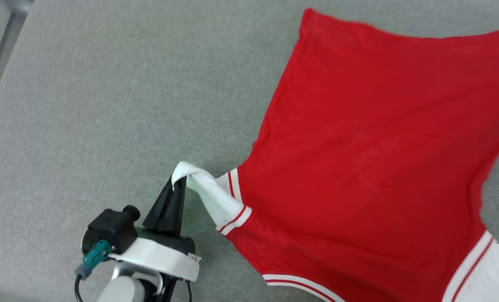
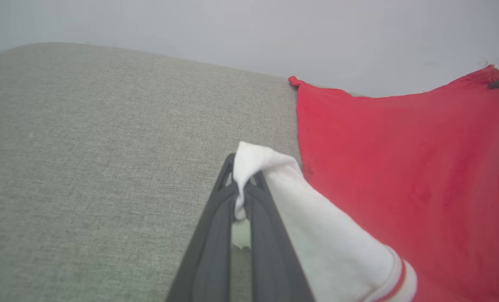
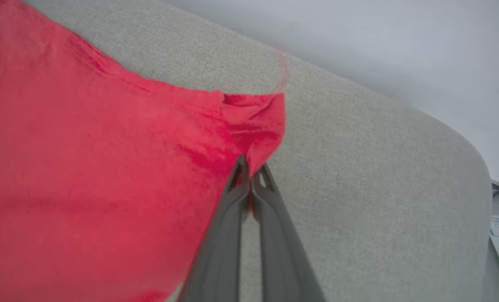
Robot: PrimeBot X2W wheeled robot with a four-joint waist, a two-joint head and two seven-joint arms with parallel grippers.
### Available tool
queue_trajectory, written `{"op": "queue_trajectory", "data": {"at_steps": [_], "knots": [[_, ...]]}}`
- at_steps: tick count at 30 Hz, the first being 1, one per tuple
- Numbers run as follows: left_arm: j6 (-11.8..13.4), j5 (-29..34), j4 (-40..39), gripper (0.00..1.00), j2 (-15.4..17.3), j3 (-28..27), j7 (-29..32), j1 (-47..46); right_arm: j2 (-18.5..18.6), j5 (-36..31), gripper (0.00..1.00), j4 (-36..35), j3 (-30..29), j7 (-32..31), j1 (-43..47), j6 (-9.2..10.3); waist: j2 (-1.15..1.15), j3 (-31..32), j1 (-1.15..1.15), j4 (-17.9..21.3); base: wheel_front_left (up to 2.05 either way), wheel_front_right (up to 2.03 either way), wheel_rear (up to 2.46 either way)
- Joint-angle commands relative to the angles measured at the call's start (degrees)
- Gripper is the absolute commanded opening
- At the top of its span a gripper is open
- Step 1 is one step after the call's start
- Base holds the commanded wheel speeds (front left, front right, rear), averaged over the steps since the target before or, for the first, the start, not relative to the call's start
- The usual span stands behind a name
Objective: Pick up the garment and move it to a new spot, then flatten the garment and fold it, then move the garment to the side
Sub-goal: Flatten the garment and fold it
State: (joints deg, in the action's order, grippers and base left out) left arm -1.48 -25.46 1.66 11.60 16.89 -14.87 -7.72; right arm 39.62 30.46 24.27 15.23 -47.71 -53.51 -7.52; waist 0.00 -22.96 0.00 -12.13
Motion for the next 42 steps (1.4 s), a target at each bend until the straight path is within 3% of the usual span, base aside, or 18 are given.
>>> {"op": "queue_trajectory", "data": {"at_steps": [1, 7, 12, 17, 28, 36, 38, 42], "knots": [[0.23, -0.08, -0.15, 0.00, 0.26, -0.17, -0.05, 0.82, 0.89, 0.92, 0.00, -1.14, 0.82, 0.53, 1.91, 0.07, 0.00, 2.60, 0.00, 1.95, 0.00, 0.00, 0.00], [1.58, -0.95, 0.10, 0.00, 1.54, -1.55, 0.43, 4.21, 5.81, 5.93, 0.00, -9.15, 4.01, 2.61, 11.42, 0.07, 0.00, 7.06, 0.00, 5.26, 0.00, 0.00, 0.00], [2.48, -1.69, -0.04, 0.00, 2.23, -2.65, 0.54, 6.58, 9.60, 8.16, 0.00, -16.16, 3.37, 4.34, 21.43, 0.08, 0.00, 9.55, 0.00, 7.73, 0.00, 0.00, 0.00], [3.08, -2.14, -0.15, 0.00, 3.11, -3.65, 0.49, 8.32, 10.75, 8.81, 0.00, -21.41, 0.42, 4.39, 32.69, 0.08, 0.00, 11.08, 0.00, 9.64, 0.00, 0.00, 0.00], [3.57, -2.48, 0.53, 0.00, 4.10, -3.92, 0.62, 9.70, 4.65, 7.94, 0.00, -22.83, -9.06, 3.92, 59.12, 0.07, 0.00, 12.61, 0.00, 10.80, 0.00, 0.00, 0.00], [3.84, -2.58, 0.83, 0.00, 4.54, -3.75, 0.62, 9.78, -1.28, 7.99, 0.00, -21.93, -10.86, 5.80, 65.78, 0.07, 0.00, 12.56, 0.00, 10.87, 0.00, 0.00, 0.00], [3.93, -2.52, 0.88, 0.00, 4.66, -3.71, 0.69, 9.75, -1.82, 7.37, 1.00, -22.42, -12.55, 7.83, 64.05, 0.07, 0.00, 12.66, 0.00, 11.02, 0.00, 0.00, 0.00], [4.06, -2.47, 0.76, 0.00, 4.71, -3.56, 0.81, 9.39, -1.81, 7.48, 1.00, -24.12, -14.95, 9.93, 61.31, 0.07, 0.00, 12.85, 0.00, 10.99, 0.00, 0.00, 0.00]]}}
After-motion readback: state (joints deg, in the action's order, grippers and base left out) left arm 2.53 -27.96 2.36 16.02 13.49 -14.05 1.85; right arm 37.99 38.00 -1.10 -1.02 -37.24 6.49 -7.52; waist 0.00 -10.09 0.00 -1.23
